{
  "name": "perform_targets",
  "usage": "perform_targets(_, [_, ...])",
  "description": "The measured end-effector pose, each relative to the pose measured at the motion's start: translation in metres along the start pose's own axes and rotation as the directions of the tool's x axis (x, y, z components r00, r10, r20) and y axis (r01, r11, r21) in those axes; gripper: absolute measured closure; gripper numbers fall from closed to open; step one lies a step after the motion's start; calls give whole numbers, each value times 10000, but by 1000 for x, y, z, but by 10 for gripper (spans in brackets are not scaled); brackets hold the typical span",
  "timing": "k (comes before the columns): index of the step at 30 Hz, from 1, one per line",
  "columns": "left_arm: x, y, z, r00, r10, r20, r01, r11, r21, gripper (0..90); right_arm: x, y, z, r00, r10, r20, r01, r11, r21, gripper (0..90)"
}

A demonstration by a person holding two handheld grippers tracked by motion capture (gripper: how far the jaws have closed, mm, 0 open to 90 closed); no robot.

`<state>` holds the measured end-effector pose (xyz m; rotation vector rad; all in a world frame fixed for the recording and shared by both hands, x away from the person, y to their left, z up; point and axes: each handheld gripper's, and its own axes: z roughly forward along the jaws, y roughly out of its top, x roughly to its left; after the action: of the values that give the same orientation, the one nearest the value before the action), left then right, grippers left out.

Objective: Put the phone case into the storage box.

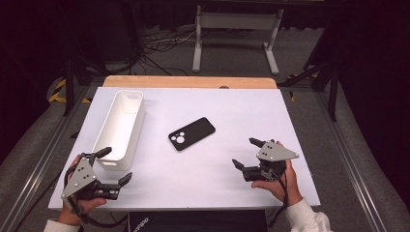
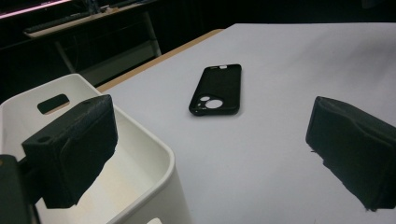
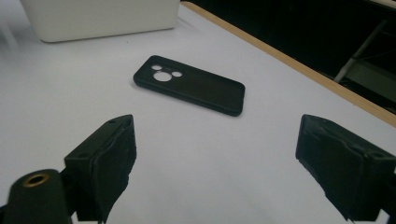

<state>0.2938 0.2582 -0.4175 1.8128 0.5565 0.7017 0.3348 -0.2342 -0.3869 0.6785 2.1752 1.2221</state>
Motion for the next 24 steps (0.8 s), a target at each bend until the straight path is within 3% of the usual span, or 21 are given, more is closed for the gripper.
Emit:
perform_targets(10, [-1, -1, 3, 9999, -126, 53, 126, 9999, 61, 29, 4, 18, 25, 9958, -507, -762, 564, 9957, 736, 150])
perform_targets(14, [1, -1, 2, 9999, -150, 13, 149, 9999, 67, 32, 7, 25, 34, 9896, -780, -1208, 884, 9926, 832, 187])
perform_targets(24, [1, -2, 3, 9998, -189, 55, 188, 9998, 80, 31, 10, 43, 54, 9760, -1298, -1751, 1517, 9813, 1184, 206])
